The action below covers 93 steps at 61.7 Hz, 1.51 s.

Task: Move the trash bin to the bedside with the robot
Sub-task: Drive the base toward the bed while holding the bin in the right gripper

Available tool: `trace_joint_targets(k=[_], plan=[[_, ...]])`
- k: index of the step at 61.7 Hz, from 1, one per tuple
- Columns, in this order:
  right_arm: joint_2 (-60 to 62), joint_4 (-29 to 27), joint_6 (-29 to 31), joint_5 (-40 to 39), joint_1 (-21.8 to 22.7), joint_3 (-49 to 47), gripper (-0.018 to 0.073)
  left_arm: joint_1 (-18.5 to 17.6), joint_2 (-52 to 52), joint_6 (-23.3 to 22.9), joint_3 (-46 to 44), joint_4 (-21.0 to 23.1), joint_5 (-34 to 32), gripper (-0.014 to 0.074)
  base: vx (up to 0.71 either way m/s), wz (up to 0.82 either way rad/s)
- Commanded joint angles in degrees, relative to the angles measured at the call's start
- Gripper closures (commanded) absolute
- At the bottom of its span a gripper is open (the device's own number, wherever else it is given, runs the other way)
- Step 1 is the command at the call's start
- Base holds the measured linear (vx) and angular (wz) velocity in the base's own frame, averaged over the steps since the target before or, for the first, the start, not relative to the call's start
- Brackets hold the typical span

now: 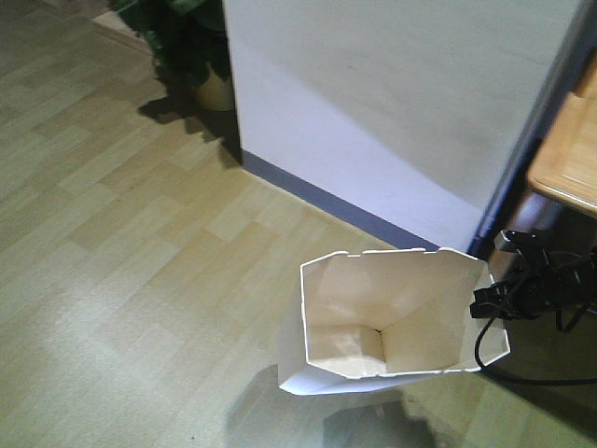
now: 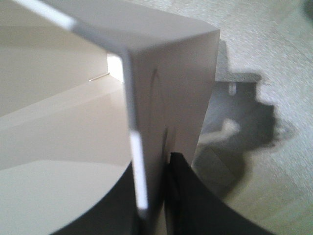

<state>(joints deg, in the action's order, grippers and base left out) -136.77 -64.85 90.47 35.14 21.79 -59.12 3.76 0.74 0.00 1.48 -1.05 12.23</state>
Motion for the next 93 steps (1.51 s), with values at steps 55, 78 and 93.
trace_joint_targets(k=[55,78,93], plan=[[4.18,-4.20,-0.39,12.44,0.01,-0.83,0.0564,0.01,0.84,0.00,1.08,0.24,-3.73,0.0603,0.14,0.57],[4.18,-4.20,-0.33,12.45,0.01,-0.83,0.0564,0.01,0.84,0.00,1.08,0.24,-3.73,0.0603,0.22,0.30],[4.18,-4.20,-0.33,12.45,0.01,-0.83,0.0564,0.01,0.84,0.00,1.08,0.24,-3.70,0.0603,0.28,0.04]])
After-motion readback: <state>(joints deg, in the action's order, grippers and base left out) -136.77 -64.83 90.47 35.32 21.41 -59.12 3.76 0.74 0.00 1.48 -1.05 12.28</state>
